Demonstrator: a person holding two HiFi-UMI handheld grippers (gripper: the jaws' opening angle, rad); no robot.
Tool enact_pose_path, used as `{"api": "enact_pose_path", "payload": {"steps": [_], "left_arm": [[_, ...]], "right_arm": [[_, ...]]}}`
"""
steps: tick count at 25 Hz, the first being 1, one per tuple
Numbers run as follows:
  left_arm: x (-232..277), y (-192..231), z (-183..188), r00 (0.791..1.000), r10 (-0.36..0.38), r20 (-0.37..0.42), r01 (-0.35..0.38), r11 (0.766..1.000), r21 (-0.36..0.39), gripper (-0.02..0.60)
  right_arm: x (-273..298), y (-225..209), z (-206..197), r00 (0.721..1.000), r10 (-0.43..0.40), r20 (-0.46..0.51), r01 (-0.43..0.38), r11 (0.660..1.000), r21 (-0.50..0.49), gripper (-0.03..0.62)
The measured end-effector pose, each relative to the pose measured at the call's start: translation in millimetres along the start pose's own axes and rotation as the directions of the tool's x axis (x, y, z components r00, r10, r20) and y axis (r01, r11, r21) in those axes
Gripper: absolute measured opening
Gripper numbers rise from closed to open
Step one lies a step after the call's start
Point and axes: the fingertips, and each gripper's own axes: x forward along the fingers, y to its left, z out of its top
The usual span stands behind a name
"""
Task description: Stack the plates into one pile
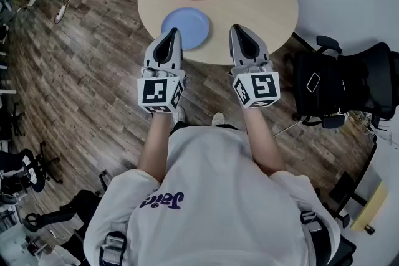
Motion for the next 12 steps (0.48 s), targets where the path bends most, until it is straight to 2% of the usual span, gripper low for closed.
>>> {"api": "enact_pose_path", "payload": {"steps": [6,12], "left_arm": [[-4.0,-35.4,-5.8,1.000,0.009,-0.015,-0.009,1.000,-0.025,0.014],[-5.9,-38.5,-21.5,0.997,0.043,-0.060,-0.048,0.996,-0.080,0.014]], "right_arm": [[-23.4,-19.0,-9.3,0.998,0.037,-0.044,-0.036,0.999,0.007,0.020],[-20.7,-13.0,-21.3,0.989,0.117,-0.089,-0.116,0.993,0.024,0.020]]}}
